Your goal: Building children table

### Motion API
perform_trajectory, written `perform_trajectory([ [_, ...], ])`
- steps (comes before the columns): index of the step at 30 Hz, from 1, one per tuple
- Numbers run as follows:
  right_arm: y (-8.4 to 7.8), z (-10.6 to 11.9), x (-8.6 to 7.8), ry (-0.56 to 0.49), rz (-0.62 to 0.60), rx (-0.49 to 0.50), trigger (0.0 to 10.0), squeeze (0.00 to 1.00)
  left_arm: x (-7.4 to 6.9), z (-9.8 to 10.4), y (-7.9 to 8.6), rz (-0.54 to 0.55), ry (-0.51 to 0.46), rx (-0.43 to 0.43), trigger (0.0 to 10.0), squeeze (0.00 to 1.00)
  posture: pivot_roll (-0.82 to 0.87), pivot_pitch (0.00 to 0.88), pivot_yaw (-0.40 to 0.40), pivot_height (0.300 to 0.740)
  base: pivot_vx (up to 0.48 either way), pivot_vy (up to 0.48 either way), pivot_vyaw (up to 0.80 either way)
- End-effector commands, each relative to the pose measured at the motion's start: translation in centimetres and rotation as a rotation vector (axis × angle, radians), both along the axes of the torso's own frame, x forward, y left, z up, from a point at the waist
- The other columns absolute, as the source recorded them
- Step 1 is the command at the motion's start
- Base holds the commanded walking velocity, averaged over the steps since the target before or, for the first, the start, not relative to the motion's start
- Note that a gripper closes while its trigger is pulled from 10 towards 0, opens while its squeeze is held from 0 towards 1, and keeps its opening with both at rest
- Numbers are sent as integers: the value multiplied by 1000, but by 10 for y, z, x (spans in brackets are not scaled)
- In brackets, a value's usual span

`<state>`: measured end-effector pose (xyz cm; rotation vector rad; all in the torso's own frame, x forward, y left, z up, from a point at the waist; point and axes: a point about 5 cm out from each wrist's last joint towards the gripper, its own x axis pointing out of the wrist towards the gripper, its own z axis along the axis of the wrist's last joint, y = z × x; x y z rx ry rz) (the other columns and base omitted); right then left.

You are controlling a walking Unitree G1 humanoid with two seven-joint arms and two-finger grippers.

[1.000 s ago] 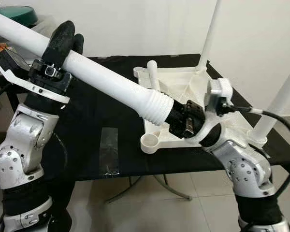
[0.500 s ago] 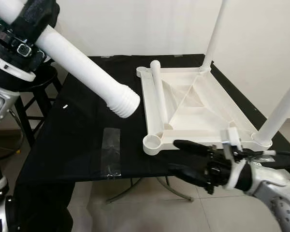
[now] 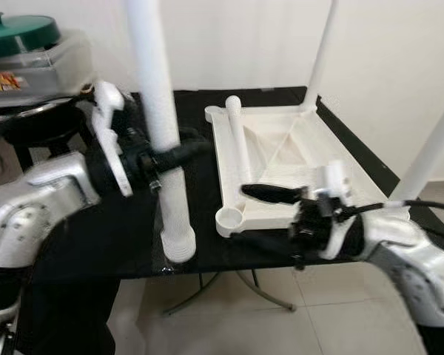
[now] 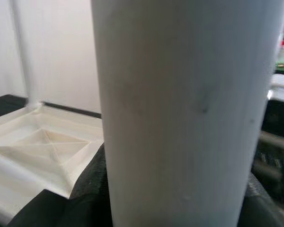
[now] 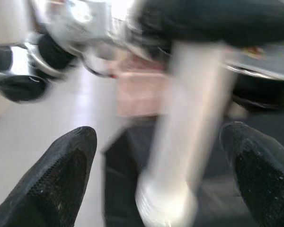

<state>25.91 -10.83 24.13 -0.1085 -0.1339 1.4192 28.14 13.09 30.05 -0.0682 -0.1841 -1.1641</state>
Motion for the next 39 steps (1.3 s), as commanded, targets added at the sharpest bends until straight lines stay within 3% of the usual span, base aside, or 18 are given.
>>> perform_trajectory([
  [1, 6, -8, -1, 20, 47, -23, 10000, 0, 1, 8, -1, -4, -47, 1, 0, 0, -10, 15, -29, 740, 0, 0, 0],
  [7, 30, -19, 14, 37, 65, -28, 10000, 0, -1, 7, -9, -42, -80, -4, 0, 0, -7, 19, -27, 740, 0, 0, 0],
  [12, 45, -23, 32, 20, -38, -35, 10000, 0, -6, 9, -15, -64, -94, -20, 0, 0, 2, 22, -32, 740, 0, 0, 0],
  [27, 38, -17, 37, -11, -33, 3, 10000, 0, -8, 5, -18, -78, -98, -25, 0, 0, 0, 22, -34, 740, 0, 0, 0],
  [33, 52, -26, 36, 4, -23, -17, 10000, 0, -11, 5, -25, -105, -94, -38, 0, 0, 3, 22, -36, 740, 0, 0, 0],
  [34, 56, -27, 35, 10, -14, -10, 8392, 0, -12, 4, -27, -111, -93, -40, 0, 0, 6, 22, -36, 740, 0, 0, 0],
  [35, 56, -27, 35, 10, -14, -10, 8392, 0, -12, 4, -27, -111, -93, -40, 0, 0, 6, 22, -36, 740, 0, 0, 0],
  [36, 61, -26, 34, 15, -4, 0, 1647, 0, -13, 4, -29, -118, -90, -42, 0, 0, 6, 22, -37, 740, 0, 0, 0],
  [37, 63, -25, 34, 18, 3, 8, 392, 0, -14, 3, -30, -122, -88, -43, 0, 0, 6, 23, -37, 740, 0, 0, 0],
  [39, 67, -24, 33, 18, 16, 7, 0, 0, -15, 2, -31, -131, -85, -43, 0, 0, 4, 24, -38, 740, 0, 0, 0],
])
